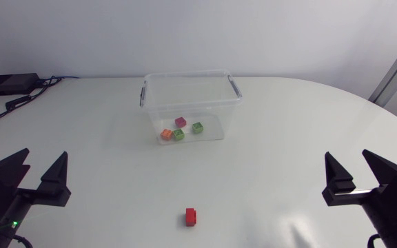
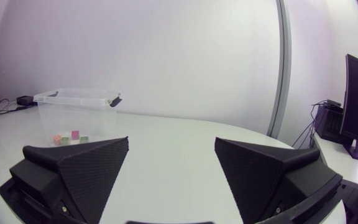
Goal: Place the duplo bricks in the container
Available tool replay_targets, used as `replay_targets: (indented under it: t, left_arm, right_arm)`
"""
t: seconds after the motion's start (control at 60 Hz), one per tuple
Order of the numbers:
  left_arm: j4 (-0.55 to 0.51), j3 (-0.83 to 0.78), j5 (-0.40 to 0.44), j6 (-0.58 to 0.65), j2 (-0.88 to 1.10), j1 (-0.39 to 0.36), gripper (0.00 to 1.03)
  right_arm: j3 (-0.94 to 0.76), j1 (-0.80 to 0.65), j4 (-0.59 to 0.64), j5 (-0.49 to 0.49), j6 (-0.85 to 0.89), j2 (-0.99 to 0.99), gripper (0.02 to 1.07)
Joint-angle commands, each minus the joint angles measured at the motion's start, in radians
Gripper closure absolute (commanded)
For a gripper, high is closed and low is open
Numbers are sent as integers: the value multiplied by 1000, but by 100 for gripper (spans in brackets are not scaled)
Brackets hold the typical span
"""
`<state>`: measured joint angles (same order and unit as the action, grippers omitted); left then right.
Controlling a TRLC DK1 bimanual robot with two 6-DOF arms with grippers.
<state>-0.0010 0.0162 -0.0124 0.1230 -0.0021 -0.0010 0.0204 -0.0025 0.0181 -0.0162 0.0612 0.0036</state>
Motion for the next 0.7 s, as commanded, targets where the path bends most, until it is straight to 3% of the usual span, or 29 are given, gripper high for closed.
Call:
replay_targets:
  t: [0.0,0.183,0.4,0.483,0.55,0.6,0.683]
  left_arm:
    - [16,-9,-8,29,-12,6,4]
    - [-40,80,-8,38,17,4,4]
    - [-182,277,-8,60,271,-62,4]
    - [-267,366,-6,98,396,-123,4]
    - [-383,447,6,191,524,-225,4]
    - [-429,478,46,216,591,-289,4]
    - [-445,484,49,236,656,-327,4]
  right_arm:
    - [-20,-7,-6,-7,22,-8,7]
    - [-20,-7,-6,-7,22,-8,7]
    - [-20,-7,-6,-7,22,-8,7]
    - [-20,-7,-6,-7,22,-8,7]
    - [-20,-7,-7,-7,22,-8,7]
    - [-20,-7,-6,-7,22,-8,7]
    - [-20,-7,-7,-7,22,-8,7]
